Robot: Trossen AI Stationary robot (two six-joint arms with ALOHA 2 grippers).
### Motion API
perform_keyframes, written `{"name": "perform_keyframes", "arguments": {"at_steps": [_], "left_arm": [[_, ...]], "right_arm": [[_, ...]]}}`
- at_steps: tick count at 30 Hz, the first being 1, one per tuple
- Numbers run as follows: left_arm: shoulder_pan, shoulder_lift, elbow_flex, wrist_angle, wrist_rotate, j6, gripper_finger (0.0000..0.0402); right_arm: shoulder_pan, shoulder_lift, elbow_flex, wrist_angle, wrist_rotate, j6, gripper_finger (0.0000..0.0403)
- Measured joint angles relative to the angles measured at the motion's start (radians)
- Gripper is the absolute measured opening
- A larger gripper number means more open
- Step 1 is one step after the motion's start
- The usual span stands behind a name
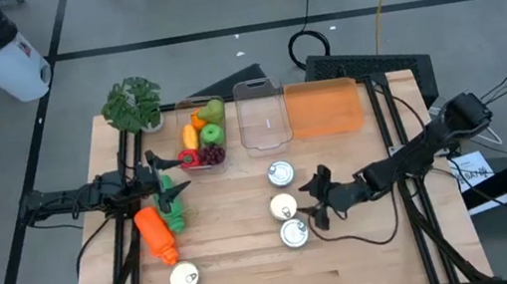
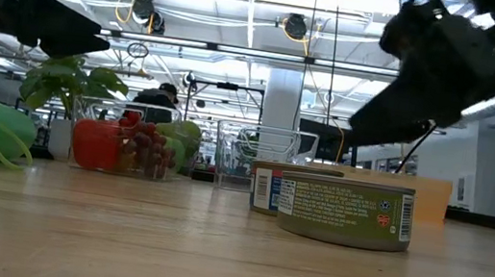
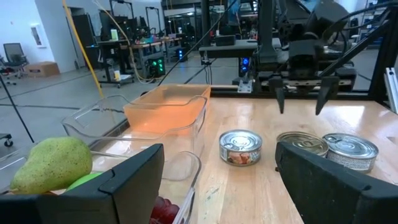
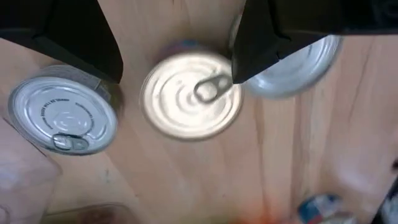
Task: Pick & Place Food Item
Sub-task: Put the top blue pink tuna can into the right transparent bin
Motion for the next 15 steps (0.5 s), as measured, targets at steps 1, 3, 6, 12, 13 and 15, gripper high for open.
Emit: {"name": "perform_keyframes", "arguments": {"at_steps": [1,3,6,12,13,15], "left_arm": [[0.0,0.0,0.0,0.0,0.0,0.0,0.0324],[0.0,0.0,0.0,0.0,0.0,-0.001,0.0324],[0.0,0.0,0.0,0.0,0.0,0.0,0.0324],[0.0,0.0,0.0,0.0,0.0,0.0,0.0324],[0.0,0.0,0.0,0.0,0.0,0.0,0.0324],[0.0,0.0,0.0,0.0,0.0,0.0,0.0324]], "right_arm": [[-0.008,0.015,0.0,0.028,0.003,0.018,0.0286],[-0.024,0.046,0.0,0.062,0.025,0.052,0.0286],[-0.041,0.076,0.0,0.056,0.054,0.065,0.0286],[-0.052,0.084,0.0,0.0,0.107,0.067,0.0286],[-0.054,0.084,0.0,-0.001,0.103,0.07,0.0286],[-0.055,0.084,0.0,0.004,0.103,0.085,0.0286]]}}
